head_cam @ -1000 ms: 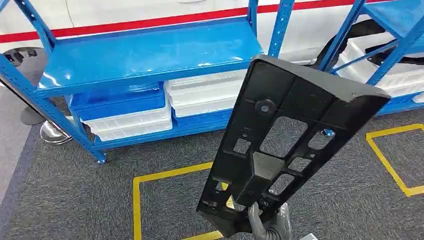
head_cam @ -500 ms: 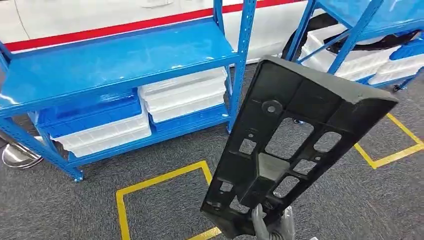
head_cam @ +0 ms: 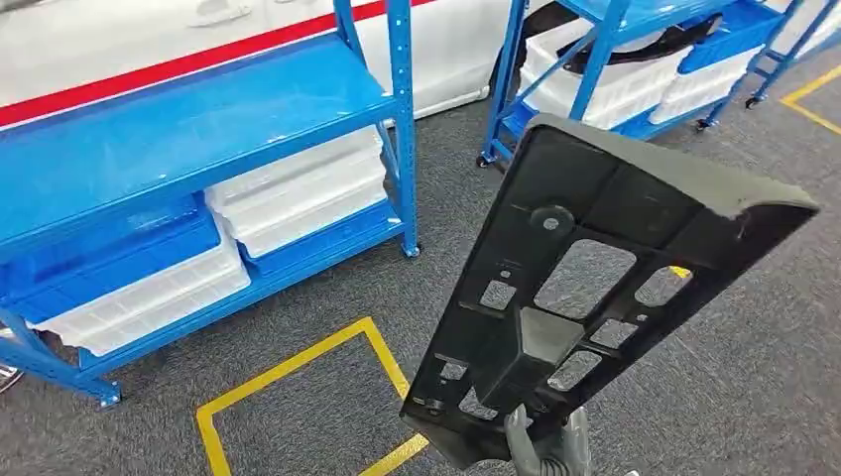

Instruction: Take the parts from the cabinet and place them on the table.

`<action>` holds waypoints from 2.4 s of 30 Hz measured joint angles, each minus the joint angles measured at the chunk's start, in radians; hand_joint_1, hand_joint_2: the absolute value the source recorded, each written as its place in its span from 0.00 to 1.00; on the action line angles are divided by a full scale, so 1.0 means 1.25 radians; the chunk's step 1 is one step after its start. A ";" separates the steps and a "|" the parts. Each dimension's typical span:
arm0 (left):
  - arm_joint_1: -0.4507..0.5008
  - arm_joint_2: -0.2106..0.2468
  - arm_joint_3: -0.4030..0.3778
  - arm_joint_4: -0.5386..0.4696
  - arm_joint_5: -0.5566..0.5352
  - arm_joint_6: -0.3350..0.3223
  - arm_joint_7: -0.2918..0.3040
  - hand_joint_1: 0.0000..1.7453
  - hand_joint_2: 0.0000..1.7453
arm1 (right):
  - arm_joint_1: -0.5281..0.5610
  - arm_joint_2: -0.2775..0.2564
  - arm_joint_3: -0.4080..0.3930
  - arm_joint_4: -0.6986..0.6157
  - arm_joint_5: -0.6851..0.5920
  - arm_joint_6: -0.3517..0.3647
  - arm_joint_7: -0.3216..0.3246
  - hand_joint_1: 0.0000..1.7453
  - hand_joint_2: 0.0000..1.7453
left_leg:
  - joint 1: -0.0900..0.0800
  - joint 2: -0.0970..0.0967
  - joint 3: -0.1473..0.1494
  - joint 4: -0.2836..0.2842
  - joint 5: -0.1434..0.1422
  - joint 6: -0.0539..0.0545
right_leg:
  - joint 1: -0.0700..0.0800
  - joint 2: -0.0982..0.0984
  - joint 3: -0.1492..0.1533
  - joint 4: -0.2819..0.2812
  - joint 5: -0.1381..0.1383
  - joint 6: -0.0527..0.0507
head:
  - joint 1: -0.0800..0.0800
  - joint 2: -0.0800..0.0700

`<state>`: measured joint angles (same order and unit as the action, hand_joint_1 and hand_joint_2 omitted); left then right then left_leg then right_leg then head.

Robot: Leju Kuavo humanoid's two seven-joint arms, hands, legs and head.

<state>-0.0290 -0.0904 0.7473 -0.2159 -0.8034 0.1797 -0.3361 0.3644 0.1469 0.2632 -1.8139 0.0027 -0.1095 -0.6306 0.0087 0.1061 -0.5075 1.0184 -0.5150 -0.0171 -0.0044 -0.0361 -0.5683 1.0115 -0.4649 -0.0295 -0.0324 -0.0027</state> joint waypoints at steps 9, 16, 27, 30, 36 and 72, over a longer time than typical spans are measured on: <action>0.004 0.018 0.021 -0.002 -0.012 0.001 -0.006 0.00 1.00 | -0.004 0.013 -0.022 0.024 0.001 0.011 -0.013 1.00 1.00 | 0.011 -0.118 -0.029 0.041 0.023 -0.008 | -0.002 0.094 -0.009 0.017 0.000 -0.003 | 0.000 0.000; 0.002 0.019 0.034 -0.003 -0.016 0.002 -0.006 0.00 1.00 | 0.020 0.017 -0.063 0.024 -0.010 0.017 -0.019 1.00 1.00 | 0.010 -0.106 -0.017 -0.005 0.023 0.028 | 0.000 0.066 -0.038 0.044 -0.011 0.029 | 0.000 0.000; 0.005 0.018 0.039 -0.003 -0.023 0.002 0.003 0.00 1.00 | 0.022 0.021 -0.085 0.024 -0.016 0.031 -0.020 1.00 1.00 | 0.003 -0.049 -0.020 -0.004 0.022 0.034 | -0.006 0.036 -0.134 0.249 -0.098 0.038 | 0.000 0.000; 0.004 0.017 0.039 -0.003 -0.025 0.002 0.003 0.00 1.00 | 0.022 0.022 -0.088 0.024 -0.015 0.032 -0.020 1.00 1.00 | 0.003 -0.042 -0.020 -0.004 0.022 0.034 | -0.007 0.033 -0.120 0.225 -0.080 0.037 | 0.000 0.000; -0.002 0.007 0.039 -0.004 -0.030 -0.002 0.008 0.00 1.00 | 0.020 0.046 -0.104 0.023 0.006 0.050 -0.015 1.00 1.00 | 0.001 -0.057 -0.029 0.061 -0.044 -0.001 | 0.000 0.015 -0.006 0.003 -0.001 -0.009 | 0.000 0.000; -0.003 -0.002 0.057 -0.005 -0.053 -0.012 0.010 0.00 1.00 | 0.014 0.067 -0.119 0.024 0.026 0.063 -0.007 1.00 1.00 | 0.004 -0.081 -0.095 0.189 -0.056 -0.008 | 0.001 0.075 -0.005 0.007 -0.002 -0.008 | 0.000 0.000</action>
<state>-0.0330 -0.0927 0.8190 -0.2216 -0.8702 0.1652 -0.3239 0.3820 0.2300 0.1148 -1.7834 0.0355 -0.0309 -0.6394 0.0141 0.0051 -0.6258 1.2550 -0.5855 -0.0270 -0.0038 0.0581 -0.5751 1.0202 -0.4678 -0.0398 -0.0328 -0.0027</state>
